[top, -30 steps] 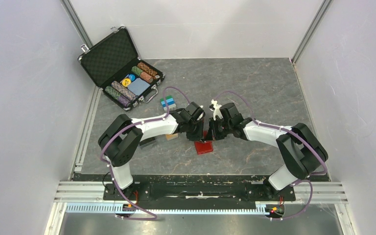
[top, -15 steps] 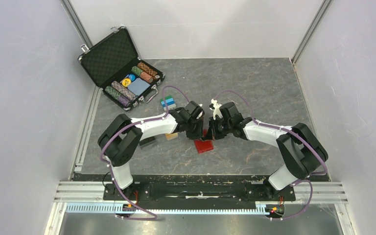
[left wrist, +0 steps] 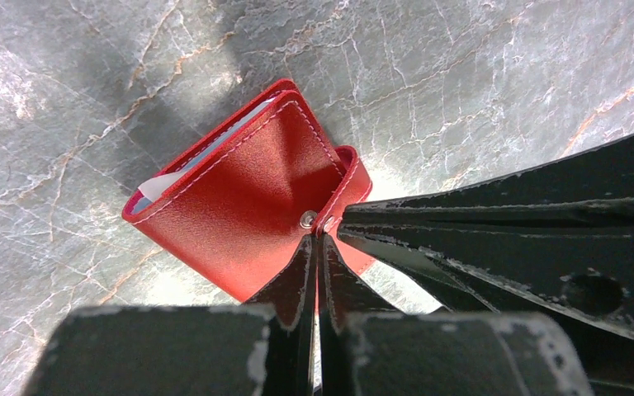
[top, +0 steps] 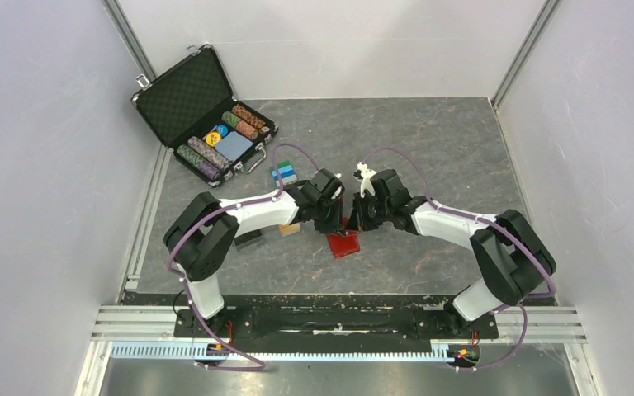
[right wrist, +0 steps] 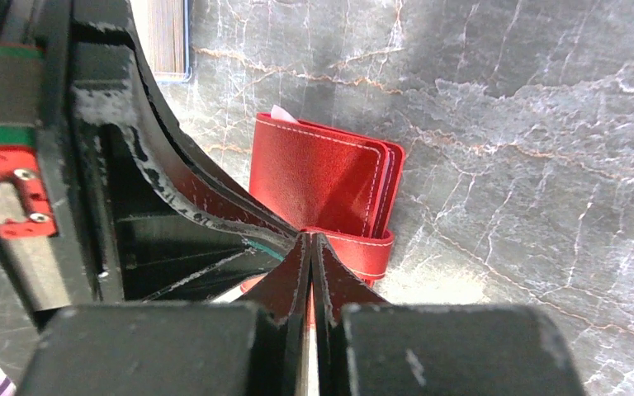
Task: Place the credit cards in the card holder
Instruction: Close the card holder at the center of the board.
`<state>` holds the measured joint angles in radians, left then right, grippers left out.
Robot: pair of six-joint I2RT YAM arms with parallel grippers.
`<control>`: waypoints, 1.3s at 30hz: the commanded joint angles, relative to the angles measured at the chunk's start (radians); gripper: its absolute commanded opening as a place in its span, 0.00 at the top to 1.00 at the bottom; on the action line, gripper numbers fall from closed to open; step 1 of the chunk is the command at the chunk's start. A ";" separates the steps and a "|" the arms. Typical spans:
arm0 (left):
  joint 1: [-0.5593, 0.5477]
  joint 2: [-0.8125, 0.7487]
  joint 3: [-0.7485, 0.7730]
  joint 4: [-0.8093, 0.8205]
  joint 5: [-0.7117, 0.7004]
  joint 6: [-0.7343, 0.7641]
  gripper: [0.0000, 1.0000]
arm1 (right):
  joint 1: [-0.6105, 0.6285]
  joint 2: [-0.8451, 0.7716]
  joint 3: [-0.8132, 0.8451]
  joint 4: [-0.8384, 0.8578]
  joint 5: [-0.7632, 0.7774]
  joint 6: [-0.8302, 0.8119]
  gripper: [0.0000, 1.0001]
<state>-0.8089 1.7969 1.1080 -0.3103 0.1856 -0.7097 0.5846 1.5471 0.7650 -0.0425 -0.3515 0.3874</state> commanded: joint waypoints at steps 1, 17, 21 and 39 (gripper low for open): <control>0.009 -0.042 0.041 0.008 -0.017 0.019 0.98 | -0.008 -0.028 0.050 0.013 0.032 -0.023 1.00; 0.025 0.043 0.057 -0.021 0.023 0.005 0.98 | -0.008 0.032 0.034 0.009 -0.030 -0.028 1.00; 0.025 0.060 0.060 -0.023 0.032 0.004 0.98 | -0.008 0.052 0.033 0.010 -0.041 -0.029 1.00; 0.027 -0.016 0.053 -0.006 0.022 -0.008 0.98 | -0.009 0.039 0.043 0.003 -0.022 -0.023 1.00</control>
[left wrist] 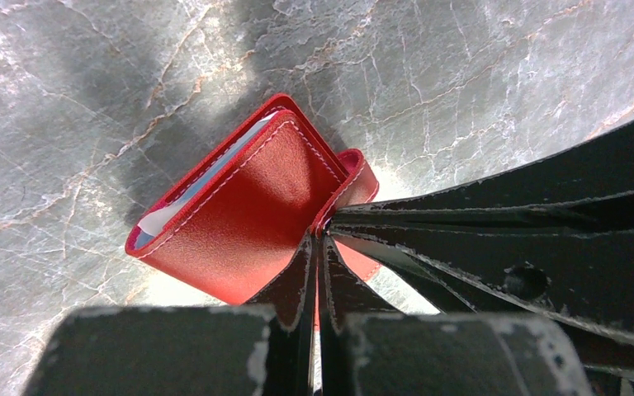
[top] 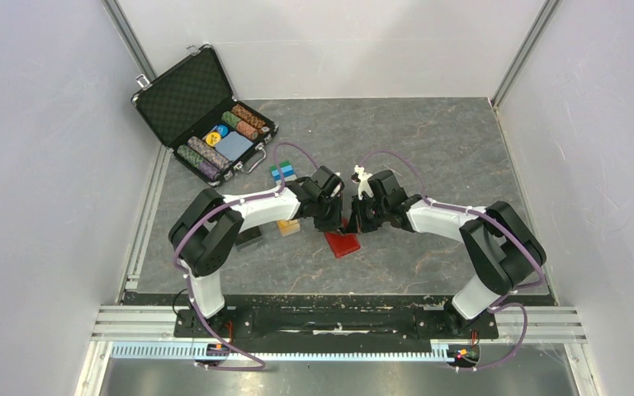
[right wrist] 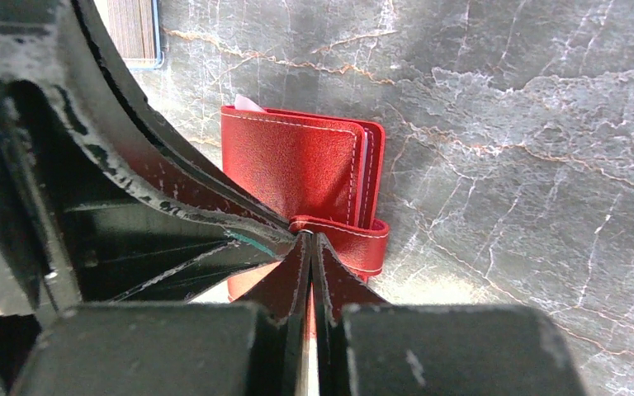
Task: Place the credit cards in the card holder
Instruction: Close the card holder at the center of the board.
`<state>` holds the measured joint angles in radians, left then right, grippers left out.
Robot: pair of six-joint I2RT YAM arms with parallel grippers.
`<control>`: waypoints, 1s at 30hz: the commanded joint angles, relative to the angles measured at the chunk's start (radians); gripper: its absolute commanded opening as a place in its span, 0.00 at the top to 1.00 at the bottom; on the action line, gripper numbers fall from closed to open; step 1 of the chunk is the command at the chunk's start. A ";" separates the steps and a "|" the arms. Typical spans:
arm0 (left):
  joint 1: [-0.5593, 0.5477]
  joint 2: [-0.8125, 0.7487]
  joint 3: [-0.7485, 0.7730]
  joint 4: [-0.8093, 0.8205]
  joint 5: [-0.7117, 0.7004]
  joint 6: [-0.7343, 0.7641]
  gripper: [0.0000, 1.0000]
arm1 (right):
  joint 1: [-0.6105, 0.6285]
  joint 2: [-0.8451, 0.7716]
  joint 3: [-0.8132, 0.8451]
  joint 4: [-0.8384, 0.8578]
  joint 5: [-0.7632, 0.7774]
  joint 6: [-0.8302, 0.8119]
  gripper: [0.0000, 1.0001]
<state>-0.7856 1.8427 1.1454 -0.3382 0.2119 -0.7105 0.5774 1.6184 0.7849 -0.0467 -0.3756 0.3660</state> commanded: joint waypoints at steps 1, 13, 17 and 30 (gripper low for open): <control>0.004 -0.068 0.016 0.021 -0.008 -0.009 0.98 | -0.003 -0.036 0.029 0.007 0.002 0.001 1.00; 0.004 -0.052 -0.006 -0.006 -0.021 -0.012 0.98 | -0.004 -0.033 0.040 0.004 0.008 -0.004 1.00; 0.003 -0.033 -0.010 -0.011 -0.021 -0.010 0.98 | -0.004 -0.025 0.042 0.006 0.005 -0.006 1.00; 0.004 0.035 -0.006 -0.022 0.000 -0.002 0.98 | 0.008 0.034 0.030 0.039 0.001 -0.015 1.00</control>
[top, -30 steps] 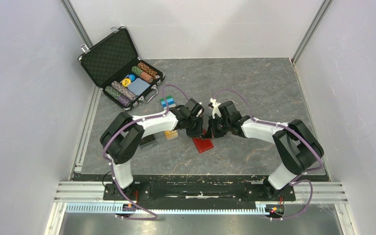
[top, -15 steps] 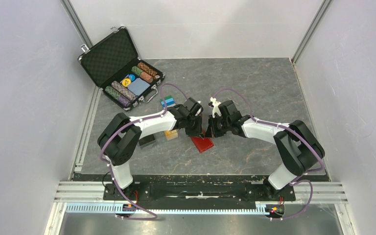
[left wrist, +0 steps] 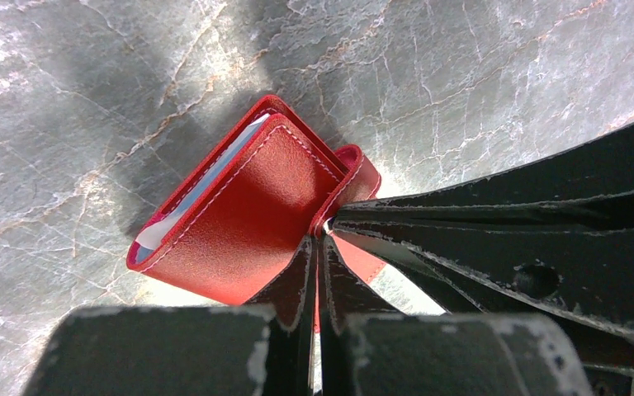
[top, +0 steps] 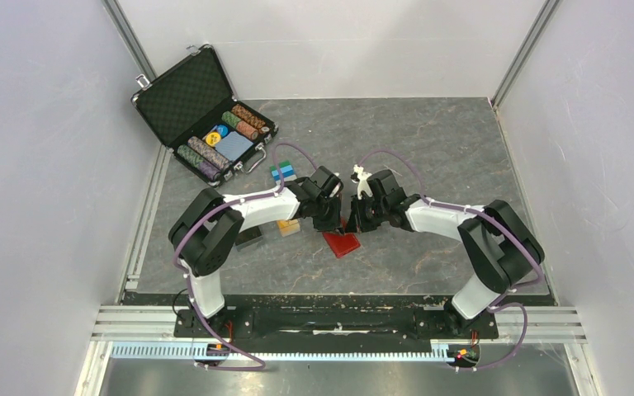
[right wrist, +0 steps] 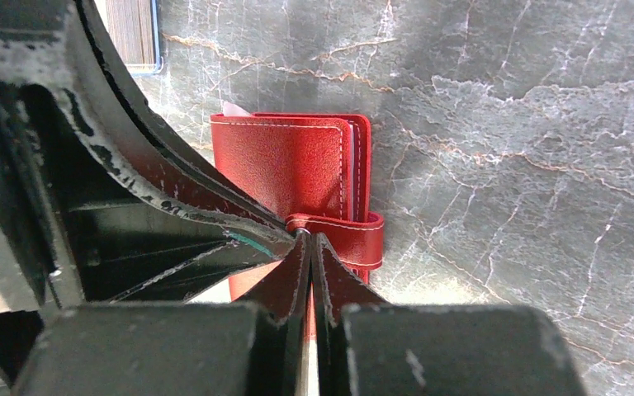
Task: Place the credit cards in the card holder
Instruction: Close the card holder at the center of the board.
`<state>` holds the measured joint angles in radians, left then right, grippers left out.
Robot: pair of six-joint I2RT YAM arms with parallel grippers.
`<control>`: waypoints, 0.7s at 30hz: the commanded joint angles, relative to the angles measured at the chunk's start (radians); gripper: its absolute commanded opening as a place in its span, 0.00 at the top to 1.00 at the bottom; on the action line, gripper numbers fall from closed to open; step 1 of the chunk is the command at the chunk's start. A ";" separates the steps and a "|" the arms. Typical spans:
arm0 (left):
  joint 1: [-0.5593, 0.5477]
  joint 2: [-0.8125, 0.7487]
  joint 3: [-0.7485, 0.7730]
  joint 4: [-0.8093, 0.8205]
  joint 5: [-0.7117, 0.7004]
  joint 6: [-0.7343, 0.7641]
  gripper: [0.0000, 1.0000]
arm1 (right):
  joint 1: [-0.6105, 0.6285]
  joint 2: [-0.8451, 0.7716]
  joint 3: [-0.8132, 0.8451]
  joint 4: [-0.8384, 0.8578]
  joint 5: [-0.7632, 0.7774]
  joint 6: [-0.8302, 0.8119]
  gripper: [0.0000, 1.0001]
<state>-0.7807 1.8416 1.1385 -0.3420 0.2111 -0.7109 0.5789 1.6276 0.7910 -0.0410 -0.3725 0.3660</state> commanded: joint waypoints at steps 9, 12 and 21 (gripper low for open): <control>0.000 0.057 -0.009 -0.047 -0.022 -0.008 0.98 | 0.030 0.061 0.024 -0.010 0.041 -0.038 1.00; 0.006 0.064 -0.031 -0.055 -0.044 -0.021 0.98 | 0.044 0.072 0.015 -0.054 0.079 -0.050 1.00; 0.052 0.092 -0.099 -0.060 -0.059 -0.065 0.98 | 0.078 0.132 -0.092 -0.144 0.150 -0.054 1.00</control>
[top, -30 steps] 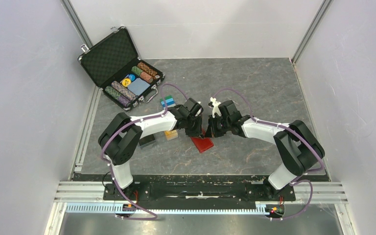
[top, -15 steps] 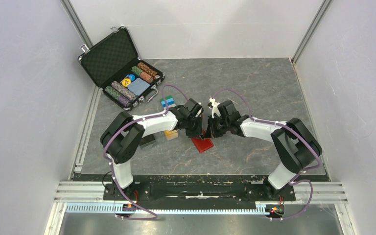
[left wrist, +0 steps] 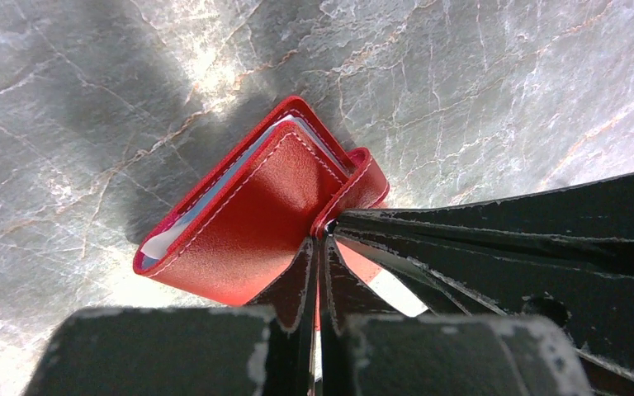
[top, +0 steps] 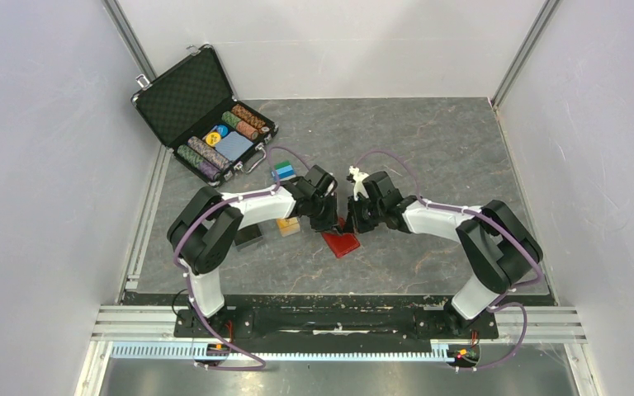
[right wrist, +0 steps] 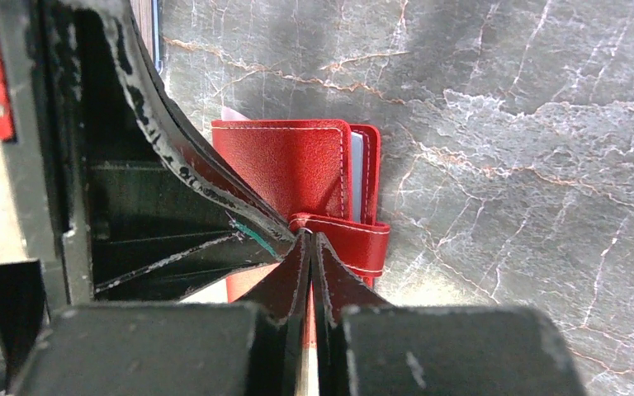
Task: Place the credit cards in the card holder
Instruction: Close the card holder at the center of the board.
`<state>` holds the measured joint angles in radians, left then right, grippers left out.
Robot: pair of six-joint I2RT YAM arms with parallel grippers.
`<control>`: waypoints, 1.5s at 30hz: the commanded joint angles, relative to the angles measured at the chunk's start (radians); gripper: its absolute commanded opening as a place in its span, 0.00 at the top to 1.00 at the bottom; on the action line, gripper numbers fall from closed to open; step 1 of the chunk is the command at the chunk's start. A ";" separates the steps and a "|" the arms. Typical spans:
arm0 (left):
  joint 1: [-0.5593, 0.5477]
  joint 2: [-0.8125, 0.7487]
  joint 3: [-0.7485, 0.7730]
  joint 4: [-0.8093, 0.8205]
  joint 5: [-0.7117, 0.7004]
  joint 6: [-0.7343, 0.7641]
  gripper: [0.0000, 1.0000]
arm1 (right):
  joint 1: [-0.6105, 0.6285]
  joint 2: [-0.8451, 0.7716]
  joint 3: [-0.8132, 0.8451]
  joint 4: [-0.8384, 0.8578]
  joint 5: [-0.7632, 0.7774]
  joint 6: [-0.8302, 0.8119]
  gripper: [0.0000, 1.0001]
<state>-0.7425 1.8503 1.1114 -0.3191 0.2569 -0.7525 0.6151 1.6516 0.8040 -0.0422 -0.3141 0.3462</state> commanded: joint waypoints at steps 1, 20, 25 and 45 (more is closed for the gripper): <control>0.014 0.088 -0.077 -0.084 -0.106 -0.026 0.98 | 0.042 0.111 -0.119 -0.148 0.098 -0.034 1.00; 0.040 -0.009 -0.008 0.007 0.016 0.004 0.98 | -0.045 -0.029 0.032 -0.043 -0.158 0.039 1.00; 0.040 -0.038 0.005 -0.006 0.034 0.012 0.98 | -0.082 -0.043 0.058 -0.031 -0.186 0.053 1.00; 0.038 -0.078 0.057 -0.057 0.036 0.023 0.98 | -0.089 -0.022 0.087 -0.018 -0.195 0.043 1.00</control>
<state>-0.7036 1.8194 1.1183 -0.3698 0.2901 -0.7757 0.5262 1.6318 0.8433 -0.0841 -0.4931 0.3923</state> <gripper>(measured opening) 0.028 0.003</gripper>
